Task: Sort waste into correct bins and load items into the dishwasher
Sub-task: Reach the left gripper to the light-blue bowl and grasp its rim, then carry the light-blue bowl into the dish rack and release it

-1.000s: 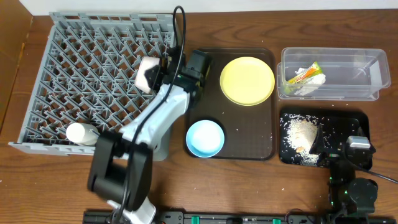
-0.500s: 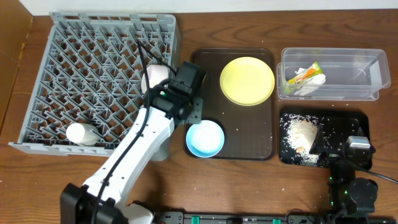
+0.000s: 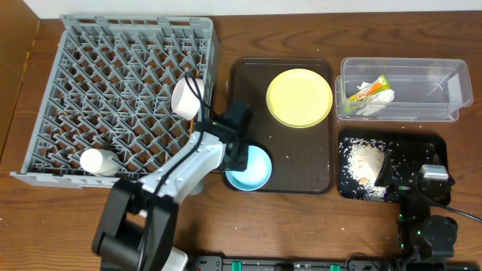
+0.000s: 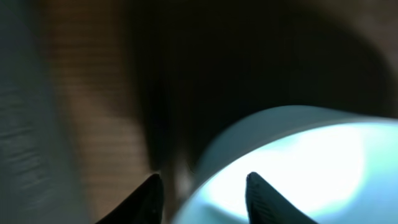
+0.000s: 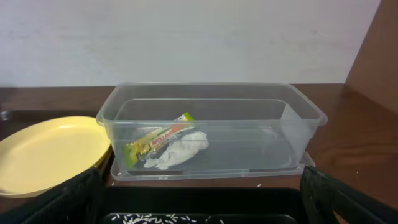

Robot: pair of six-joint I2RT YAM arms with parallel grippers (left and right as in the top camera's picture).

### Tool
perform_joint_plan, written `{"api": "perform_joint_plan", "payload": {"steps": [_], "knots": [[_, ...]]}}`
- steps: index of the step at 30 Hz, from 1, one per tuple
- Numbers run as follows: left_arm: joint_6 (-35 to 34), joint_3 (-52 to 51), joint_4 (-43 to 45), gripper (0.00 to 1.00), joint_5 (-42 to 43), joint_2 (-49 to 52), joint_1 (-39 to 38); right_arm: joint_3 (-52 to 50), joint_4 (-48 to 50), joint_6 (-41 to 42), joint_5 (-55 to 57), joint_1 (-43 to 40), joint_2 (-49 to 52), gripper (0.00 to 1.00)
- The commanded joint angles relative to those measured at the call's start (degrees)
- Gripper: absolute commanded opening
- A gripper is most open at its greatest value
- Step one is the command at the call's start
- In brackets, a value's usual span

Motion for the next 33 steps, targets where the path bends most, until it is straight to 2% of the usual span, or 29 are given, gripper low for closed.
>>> {"api": "perform_joint_plan", "payload": {"steps": [1,4,7,10,12,13,18,21,23,25,33], "knots": [[0.09,-0.50,3.30,0.40,14.12,2.93,0.04,-0.24,0.07,-0.39,0.20,-0.57,-0.31,0.99],[0.24,-0.50,7.13,0.37,19.58,4.17,0.07,-0.24,0.09,-0.39,0.20,-0.57,-0.31,0.99],[0.26,-0.50,8.98,0.36,19.63,4.90,0.07,-0.24,0.09,-0.39,0.20,-0.57,-0.31,0.99],[0.24,-0.50,10.01,0.27,19.56,6.05,0.07,-0.24,0.09,-0.39,0.20,-0.57,-0.31,0.99],[0.24,-0.50,10.10,0.11,19.58,6.62,0.07,-0.24,0.09,-0.39,0.20,-0.57,-0.31,0.99],[0.24,-0.48,9.97,0.08,19.58,6.62,0.07,-0.24,0.09,-0.39,0.20,-0.57,-0.31,0.99],[0.28,2.05,6.93,0.08,19.15,4.22,0.94,-0.24,0.09,-0.39,0.20,-0.57,-0.31,0.99],[0.35,5.92,2.67,0.08,15.41,0.46,2.25,-0.24,0.09,-0.39,0.20,-0.57,-0.31,0.99],[0.94,8.46,-0.26,0.08,10.14,-2.67,2.97,-0.24,0.09,-0.39,0.20,-0.57,-0.31,0.99],[1.60,10.93,-3.56,0.08,0.04,-6.78,3.56,-0.24,0.09,-0.39,0.20,-0.57,-0.31,0.99],[5.22,11.91,-4.87,0.08,-47.21,-20.85,4.13,-0.24,0.09,-0.39,0.20,-0.57,-0.31,0.99]]}}
